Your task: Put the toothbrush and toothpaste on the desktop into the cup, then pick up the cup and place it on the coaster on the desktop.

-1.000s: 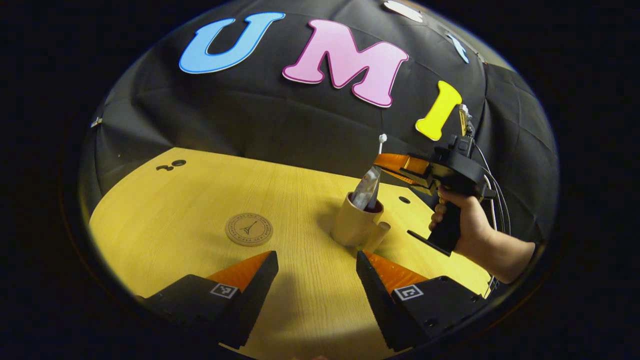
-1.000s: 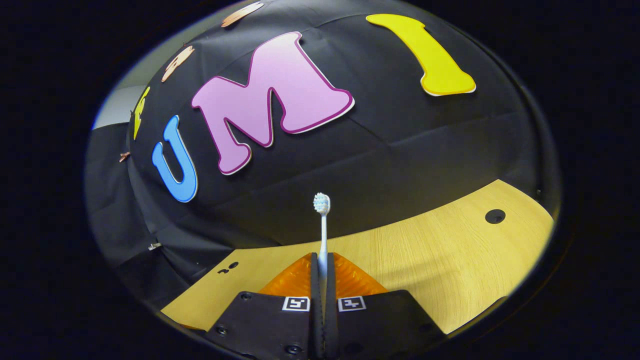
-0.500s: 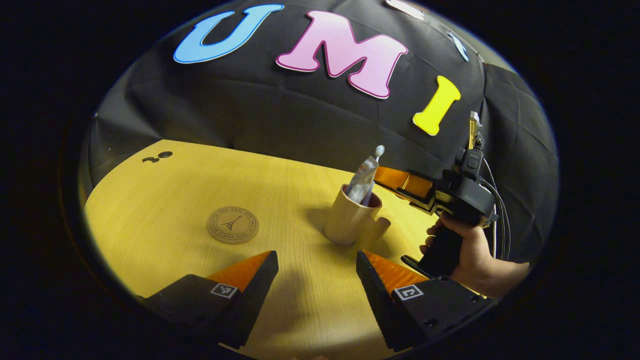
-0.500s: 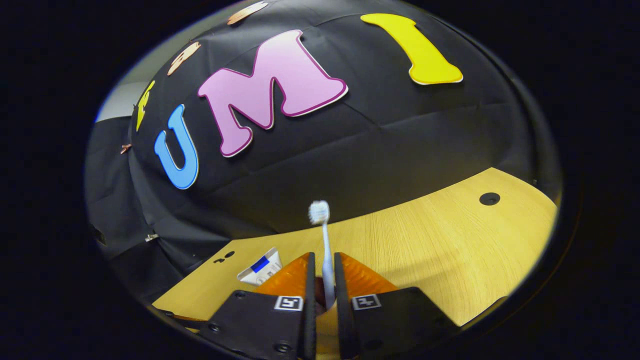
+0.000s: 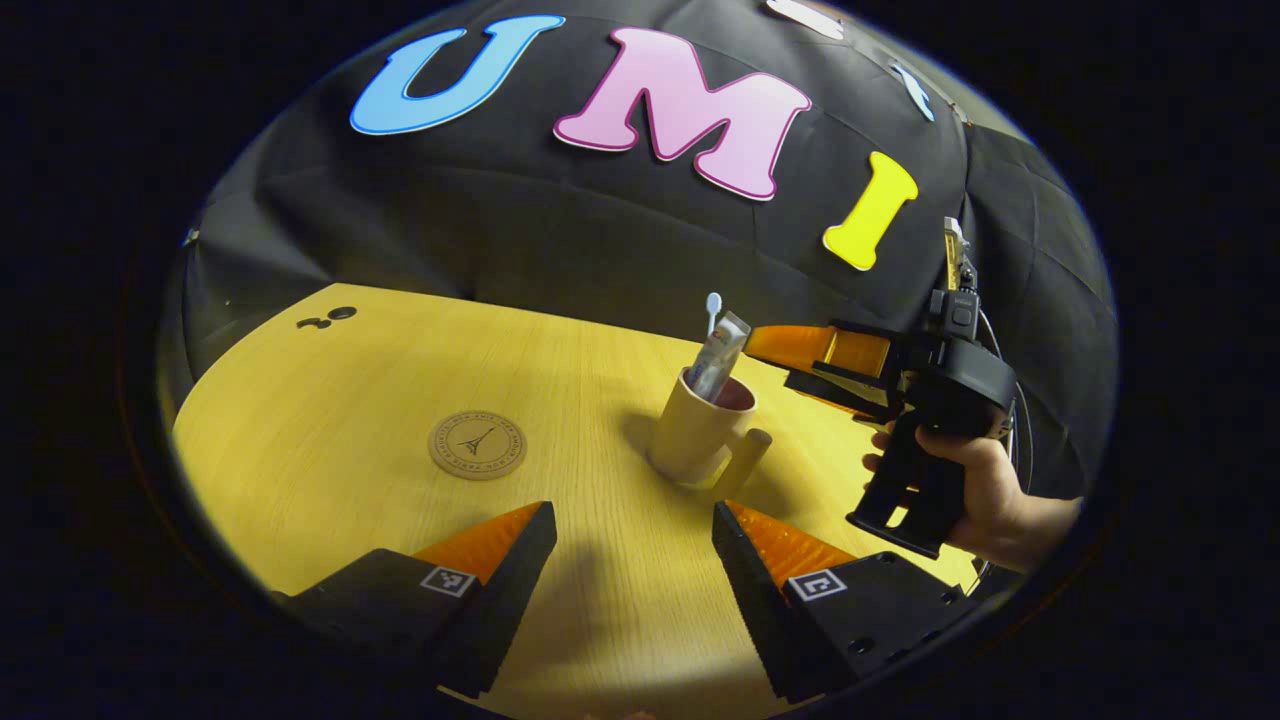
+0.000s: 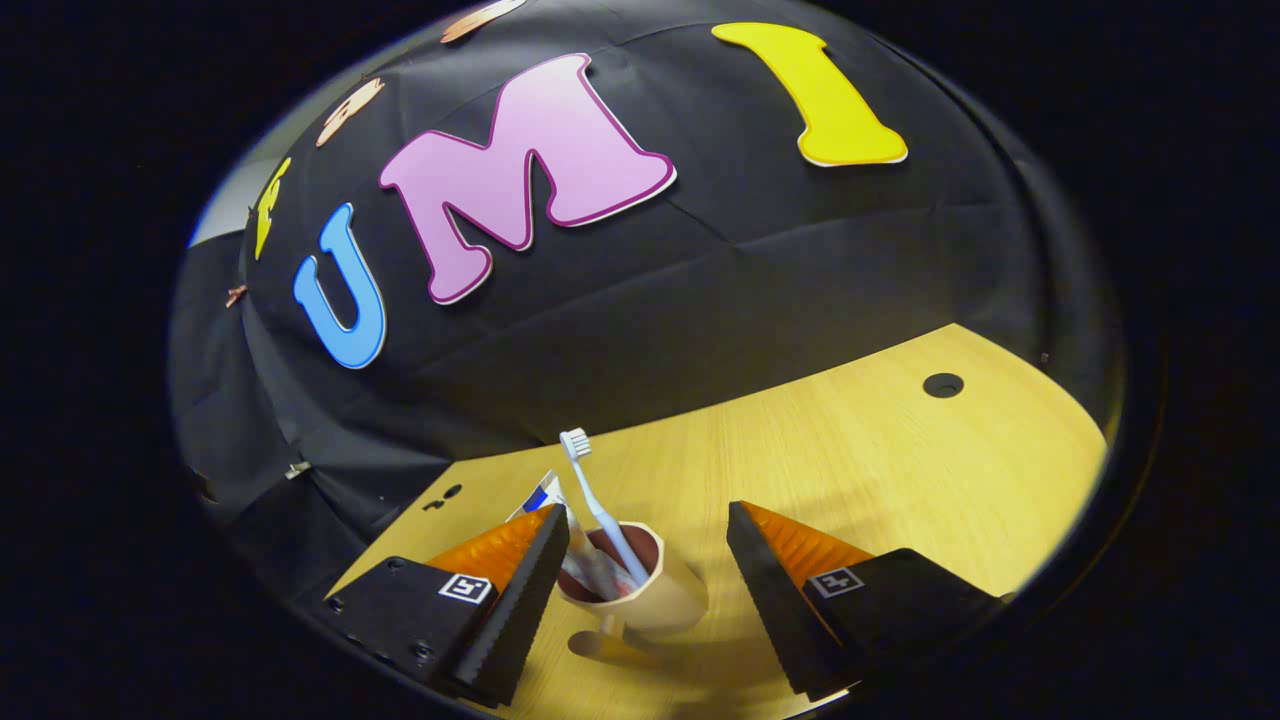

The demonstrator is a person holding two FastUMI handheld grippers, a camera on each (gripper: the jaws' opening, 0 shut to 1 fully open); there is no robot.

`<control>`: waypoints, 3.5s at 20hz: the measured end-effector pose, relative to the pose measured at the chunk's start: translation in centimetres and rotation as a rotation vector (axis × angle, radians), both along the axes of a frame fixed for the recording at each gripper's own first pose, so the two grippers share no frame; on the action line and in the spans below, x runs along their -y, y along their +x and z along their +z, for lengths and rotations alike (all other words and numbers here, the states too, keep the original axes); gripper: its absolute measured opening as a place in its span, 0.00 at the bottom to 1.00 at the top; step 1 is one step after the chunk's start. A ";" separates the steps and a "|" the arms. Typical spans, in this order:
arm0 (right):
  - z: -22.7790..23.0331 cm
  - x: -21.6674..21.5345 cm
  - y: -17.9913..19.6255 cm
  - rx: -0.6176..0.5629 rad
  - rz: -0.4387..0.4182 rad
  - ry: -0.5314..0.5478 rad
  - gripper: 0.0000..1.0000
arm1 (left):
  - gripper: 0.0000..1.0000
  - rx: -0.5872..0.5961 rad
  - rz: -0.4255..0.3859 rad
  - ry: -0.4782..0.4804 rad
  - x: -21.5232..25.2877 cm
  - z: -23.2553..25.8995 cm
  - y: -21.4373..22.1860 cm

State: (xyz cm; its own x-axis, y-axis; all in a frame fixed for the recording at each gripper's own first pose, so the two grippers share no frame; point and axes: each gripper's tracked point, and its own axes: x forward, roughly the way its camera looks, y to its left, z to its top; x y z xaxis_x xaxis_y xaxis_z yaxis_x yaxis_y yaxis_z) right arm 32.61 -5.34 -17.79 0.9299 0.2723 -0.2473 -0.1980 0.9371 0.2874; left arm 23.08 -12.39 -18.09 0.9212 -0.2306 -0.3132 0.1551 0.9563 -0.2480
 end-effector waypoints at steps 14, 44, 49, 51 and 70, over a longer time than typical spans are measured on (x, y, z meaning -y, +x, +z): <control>1.6 -1.3 -2.6 -0.312 0.088 -0.159 0.98 | 0.98 -0.047 0.165 0.065 -4.6 0.9 -5.7; -12.7 -4.5 -4.1 -0.959 0.077 -0.484 0.94 | 0.96 -0.217 0.348 0.019 -17.5 -2.0 -16.8; -13.0 -4.9 -4.6 -0.982 0.094 -0.486 0.78 | 0.96 -0.229 0.325 0.031 -17.0 -2.6 -17.5; -13.1 -4.5 -4.6 -0.978 0.093 -0.514 0.69 | 0.96 -0.232 0.310 0.042 -16.7 -2.7 -17.4; -11.4 -4.6 -4.9 -0.909 0.056 -0.604 0.22 | 0.96 -0.242 0.297 0.026 -16.2 -3.3 -17.8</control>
State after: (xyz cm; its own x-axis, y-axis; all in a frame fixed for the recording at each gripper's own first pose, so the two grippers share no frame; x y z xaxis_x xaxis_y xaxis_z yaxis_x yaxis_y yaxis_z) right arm 27.69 -0.71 -29.23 0.3225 -0.0880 -0.9425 -0.1914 0.9690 -0.1560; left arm 5.26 3.86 -21.41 0.8454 0.0463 -0.5321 -0.1901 0.9571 -0.2188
